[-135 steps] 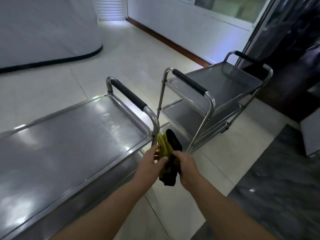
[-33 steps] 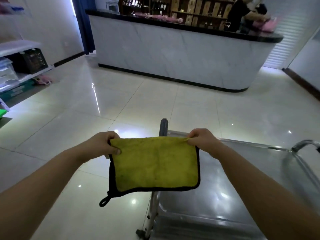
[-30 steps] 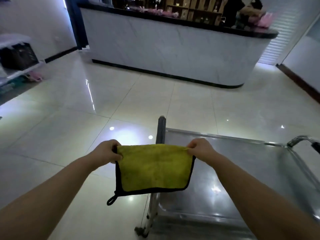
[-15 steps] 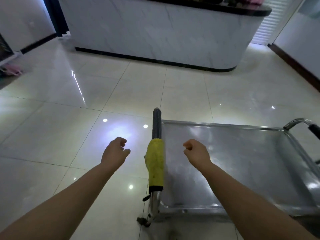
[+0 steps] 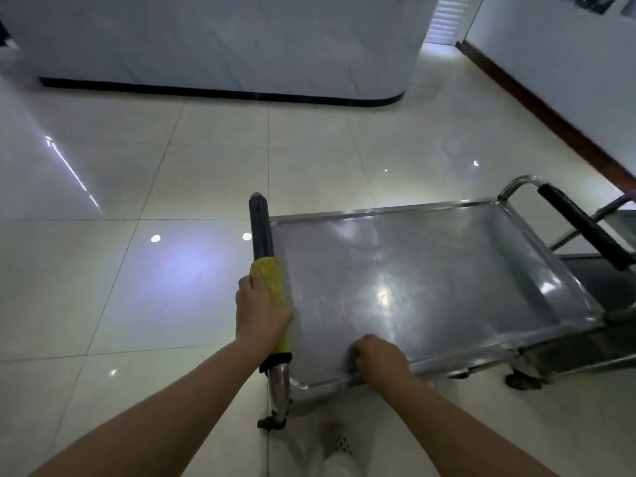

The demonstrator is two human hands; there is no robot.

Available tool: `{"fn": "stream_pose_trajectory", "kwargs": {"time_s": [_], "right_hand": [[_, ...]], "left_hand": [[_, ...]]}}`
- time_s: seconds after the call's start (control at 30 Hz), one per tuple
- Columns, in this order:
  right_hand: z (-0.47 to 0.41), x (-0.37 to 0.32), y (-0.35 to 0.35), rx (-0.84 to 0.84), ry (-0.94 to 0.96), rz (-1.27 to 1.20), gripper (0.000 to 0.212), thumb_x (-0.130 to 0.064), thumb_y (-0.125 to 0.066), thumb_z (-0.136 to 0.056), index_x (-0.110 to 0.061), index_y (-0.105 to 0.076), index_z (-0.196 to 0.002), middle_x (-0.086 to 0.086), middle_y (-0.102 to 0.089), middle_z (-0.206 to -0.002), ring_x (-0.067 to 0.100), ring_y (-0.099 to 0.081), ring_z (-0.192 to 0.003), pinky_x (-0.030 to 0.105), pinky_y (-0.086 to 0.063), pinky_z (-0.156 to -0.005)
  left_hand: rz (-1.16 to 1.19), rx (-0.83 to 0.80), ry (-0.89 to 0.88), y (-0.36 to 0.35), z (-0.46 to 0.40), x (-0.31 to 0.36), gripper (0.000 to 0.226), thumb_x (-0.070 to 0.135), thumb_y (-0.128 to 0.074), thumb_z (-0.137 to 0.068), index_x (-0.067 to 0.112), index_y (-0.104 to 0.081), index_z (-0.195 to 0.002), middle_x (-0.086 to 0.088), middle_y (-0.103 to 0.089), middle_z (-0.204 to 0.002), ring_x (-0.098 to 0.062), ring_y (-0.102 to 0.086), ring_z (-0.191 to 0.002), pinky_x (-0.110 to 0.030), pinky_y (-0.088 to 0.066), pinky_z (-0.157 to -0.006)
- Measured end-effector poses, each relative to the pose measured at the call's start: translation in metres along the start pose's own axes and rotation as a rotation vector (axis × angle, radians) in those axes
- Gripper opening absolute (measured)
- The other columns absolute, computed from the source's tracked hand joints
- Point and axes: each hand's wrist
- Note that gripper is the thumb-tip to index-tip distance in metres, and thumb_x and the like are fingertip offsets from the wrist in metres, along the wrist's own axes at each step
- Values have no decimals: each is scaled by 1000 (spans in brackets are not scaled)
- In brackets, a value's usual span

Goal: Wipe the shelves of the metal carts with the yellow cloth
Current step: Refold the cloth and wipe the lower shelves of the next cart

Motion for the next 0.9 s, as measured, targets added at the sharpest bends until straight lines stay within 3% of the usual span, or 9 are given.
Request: {"fn": "stream_pose_trajectory", "kwargs": {"time_s": [0.13, 0.2, 0.3, 0.47, 0.63, 0.73, 0.9], "right_hand": [[10, 15, -16, -1, 24, 25, 28, -12, -47, -93, -10, -62, -116, 7, -49, -126, 29, -57, -107, 33, -44, -82], [12, 19, -20, -7, 22, 35, 26, -10, -46, -94, -7, -58, -116, 8, -46, -124, 31, -57, -106, 32, -37, -72], [16, 29, -24, 31, 11, -4, 22, -10, -43, -95, -7, -54, -114, 9, -43, -108, 32, -55, -109, 29, -31, -70], [34, 57, -21, 82, 12, -73, 38, -3, -51, -86, -1, -51, -123, 17, -41, -132, 36, -47, -116, 38, -37, -91], [56, 88, -19, 85, -112, -102, 60, -1, -53, -88, -5, -33, -144, 14, -20, -156, 27, -21, -143, 31, -20, -113], [66, 111, -16, 60, -155, -114, 69, -8, -57, -92, -7, -21, -151, 14, -5, -161, 25, -8, -148, 31, -11, -118], [67, 160, 4, 74, -199, -157, 59, -15, -52, -96, -9, -27, -149, 15, -12, -160, 26, -17, -146, 33, -17, -116]], "left_hand": [[-12, -28, -9, -4, -6, 8, 86, 21, -69, -75, 6, -22, -144, -14, -34, -130, -29, -42, -115, -38, -44, -92], [-15, -37, -25, -8, -7, 13, 82, 19, -67, -76, 5, -22, -144, -15, -34, -129, -31, -41, -115, -41, -43, -95], [-8, -49, -43, -19, -8, 24, 80, 18, -66, -78, 3, -22, -143, -16, -34, -129, -32, -40, -116, -42, -42, -97], [27, -57, -85, -47, -4, 49, 80, 15, -67, -75, 3, -25, -141, -17, -37, -126, -34, -41, -113, -44, -43, -93], [88, -53, -75, -77, 6, 76, 81, 15, -67, -76, 5, -23, -142, -18, -34, -131, -36, -37, -118, -50, -40, -95], [71, -50, -78, -90, 10, 90, 81, 16, -68, -76, 4, -23, -143, -20, -34, -133, -38, -37, -119, -51, -39, -97], [81, -29, -72, -112, 17, 115, 74, 14, -66, -75, 3, -29, -139, -22, -37, -128, -41, -40, -115, -52, -40, -96]]}}
Point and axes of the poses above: each hand's wrist, its own z-axis away from the middle knuckle, its own y-axis out of the back of the hand, x = y × z
